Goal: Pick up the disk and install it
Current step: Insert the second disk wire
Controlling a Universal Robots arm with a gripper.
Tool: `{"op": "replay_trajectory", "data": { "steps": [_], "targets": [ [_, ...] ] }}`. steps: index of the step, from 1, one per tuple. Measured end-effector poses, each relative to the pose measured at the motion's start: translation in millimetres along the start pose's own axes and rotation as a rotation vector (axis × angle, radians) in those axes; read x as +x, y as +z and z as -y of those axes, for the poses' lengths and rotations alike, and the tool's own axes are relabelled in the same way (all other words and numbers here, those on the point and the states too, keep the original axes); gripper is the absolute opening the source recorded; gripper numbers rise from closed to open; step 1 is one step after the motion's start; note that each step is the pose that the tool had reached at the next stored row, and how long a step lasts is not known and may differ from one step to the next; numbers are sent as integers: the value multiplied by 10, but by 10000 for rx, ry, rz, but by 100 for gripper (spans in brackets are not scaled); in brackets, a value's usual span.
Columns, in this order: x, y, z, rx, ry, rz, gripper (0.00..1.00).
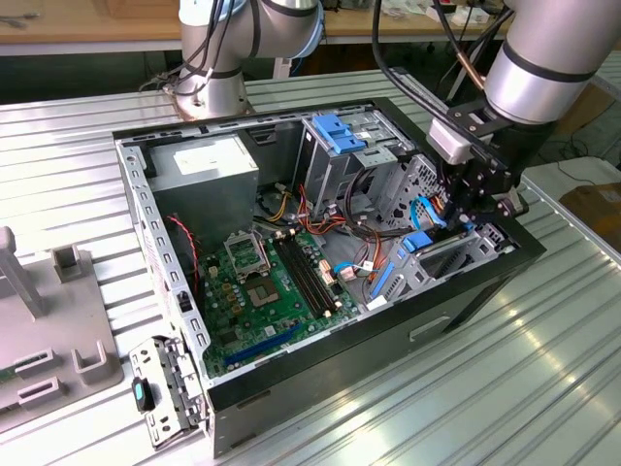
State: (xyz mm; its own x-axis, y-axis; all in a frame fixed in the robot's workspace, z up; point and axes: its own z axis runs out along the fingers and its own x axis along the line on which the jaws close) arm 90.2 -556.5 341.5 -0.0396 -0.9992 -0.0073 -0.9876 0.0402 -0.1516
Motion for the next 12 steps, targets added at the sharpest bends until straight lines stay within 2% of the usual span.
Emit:
{"op": "replay_trajectory", "data": {
  "steps": [5, 9, 12],
  "targets": [
    [-1, -43, 18, -9, -1, 0, 24],
    [-7, -30, 118, -71, -1, -6, 24],
    [-16, -36, 125, -76, 0, -11, 24]
  ]
}}
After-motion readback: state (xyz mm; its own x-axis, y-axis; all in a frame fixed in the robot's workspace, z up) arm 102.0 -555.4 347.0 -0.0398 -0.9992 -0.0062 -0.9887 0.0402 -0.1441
